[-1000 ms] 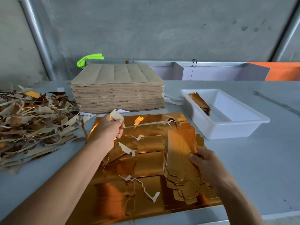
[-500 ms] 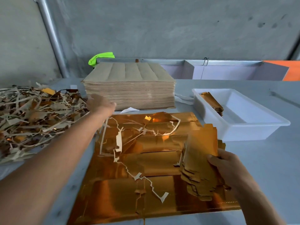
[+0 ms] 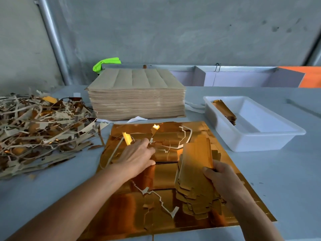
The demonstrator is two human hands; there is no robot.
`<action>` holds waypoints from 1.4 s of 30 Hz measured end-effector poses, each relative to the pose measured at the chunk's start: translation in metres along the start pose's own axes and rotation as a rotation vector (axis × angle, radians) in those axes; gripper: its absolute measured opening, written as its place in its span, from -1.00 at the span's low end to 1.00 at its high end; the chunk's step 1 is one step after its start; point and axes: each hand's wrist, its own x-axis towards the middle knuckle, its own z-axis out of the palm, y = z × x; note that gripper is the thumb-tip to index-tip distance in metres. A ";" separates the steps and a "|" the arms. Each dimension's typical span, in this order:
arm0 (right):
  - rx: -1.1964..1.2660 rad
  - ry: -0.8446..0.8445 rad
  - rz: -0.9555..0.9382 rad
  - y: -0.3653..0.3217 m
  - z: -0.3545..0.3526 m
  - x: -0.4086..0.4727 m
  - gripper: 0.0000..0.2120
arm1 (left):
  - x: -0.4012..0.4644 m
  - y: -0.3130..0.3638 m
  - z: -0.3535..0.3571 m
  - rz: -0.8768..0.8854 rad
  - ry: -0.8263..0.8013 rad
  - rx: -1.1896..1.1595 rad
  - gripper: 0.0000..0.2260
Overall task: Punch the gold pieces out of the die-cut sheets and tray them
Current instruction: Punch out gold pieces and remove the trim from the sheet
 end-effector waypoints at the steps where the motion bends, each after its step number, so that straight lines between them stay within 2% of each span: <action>1: -0.001 0.001 -0.003 0.001 0.001 0.001 -0.71 | 0.000 0.000 0.000 -0.007 -0.028 -0.020 -0.61; 7: 0.007 -0.010 -0.015 0.004 0.003 0.003 -0.70 | 0.004 -0.006 0.008 -0.100 -0.107 -0.115 -0.64; 12: -0.003 -0.031 -0.029 0.004 0.005 0.007 -0.71 | 0.003 -0.016 0.009 -0.144 -0.109 -0.151 -0.79; 17: 0.014 -0.050 -0.032 0.004 0.010 0.011 -0.89 | 0.001 -0.021 0.007 -0.147 -0.122 -0.139 -0.63; 20: 0.022 -0.061 -0.031 0.006 0.011 0.013 -0.94 | -0.002 -0.023 0.009 -0.152 -0.102 -0.117 -0.70; 24: 0.003 -0.065 -0.037 0.007 0.013 0.014 -0.89 | -0.002 -0.027 0.009 -0.137 -0.047 -0.077 -0.80; 27: 0.025 -0.076 -0.030 0.008 0.013 0.014 -0.90 | -0.001 -0.031 0.016 -0.091 -0.066 0.000 -0.60; 31: 0.054 -0.078 -0.014 0.009 0.012 0.013 -0.94 | -0.004 -0.031 0.018 -0.116 -0.231 -0.104 -0.40; 34: 0.054 -0.079 -0.010 0.009 0.011 0.013 -0.93 | -0.005 -0.036 0.013 -0.108 -0.279 -0.163 -0.29; 39: 0.070 -0.079 0.007 0.007 0.011 0.011 -0.94 | -0.014 -0.047 0.010 -0.053 -0.217 -0.226 -0.45; 42: 0.090 -0.084 0.011 0.006 0.011 0.009 -0.93 | -0.021 -0.046 0.004 -0.007 -0.219 -0.229 -0.71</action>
